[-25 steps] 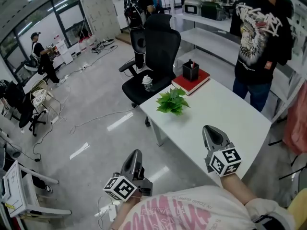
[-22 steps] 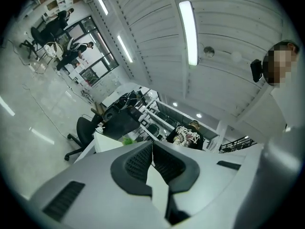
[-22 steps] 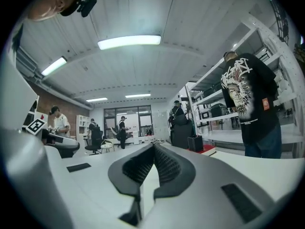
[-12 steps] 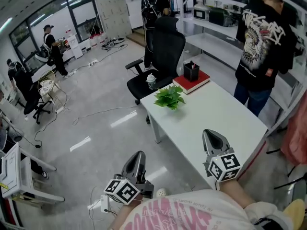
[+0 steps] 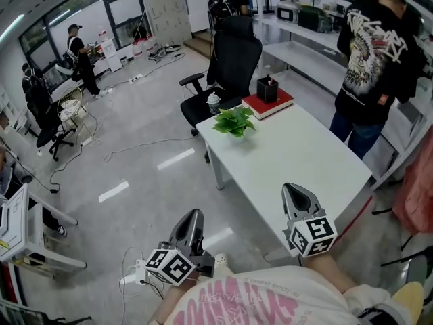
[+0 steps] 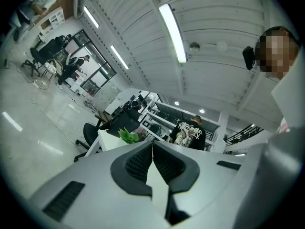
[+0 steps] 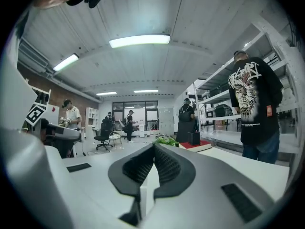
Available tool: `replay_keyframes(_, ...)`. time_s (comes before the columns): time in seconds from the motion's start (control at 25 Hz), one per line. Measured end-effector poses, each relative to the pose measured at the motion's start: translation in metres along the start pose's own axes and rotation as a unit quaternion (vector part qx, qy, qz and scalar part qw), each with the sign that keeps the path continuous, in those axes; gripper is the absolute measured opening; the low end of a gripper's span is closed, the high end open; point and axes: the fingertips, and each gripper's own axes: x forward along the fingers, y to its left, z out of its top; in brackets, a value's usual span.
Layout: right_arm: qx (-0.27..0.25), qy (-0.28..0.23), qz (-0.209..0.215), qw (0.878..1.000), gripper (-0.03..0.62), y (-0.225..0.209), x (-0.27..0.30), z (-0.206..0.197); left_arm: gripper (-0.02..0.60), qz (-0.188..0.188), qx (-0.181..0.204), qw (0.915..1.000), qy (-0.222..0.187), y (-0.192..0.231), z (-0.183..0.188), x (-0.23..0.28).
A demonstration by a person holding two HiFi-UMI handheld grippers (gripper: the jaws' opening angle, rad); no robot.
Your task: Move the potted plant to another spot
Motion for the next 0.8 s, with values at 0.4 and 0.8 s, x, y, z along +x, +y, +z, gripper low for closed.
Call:
replay_keyframes(0.4,0.046,0.013,0.004,0.999,0.014,-0.007,-0.044,-0.020,0.026,0.010,0.006,0.9999,0.001,-0.027,-0.020,-0.029)
replay_keyframes(0.8,0.044,0.017,0.006,0.999,0.014,-0.003,-0.067,-0.025,0.026,0.013,0.010,0.9998,-0.005,-0.041,-0.025,-0.048)
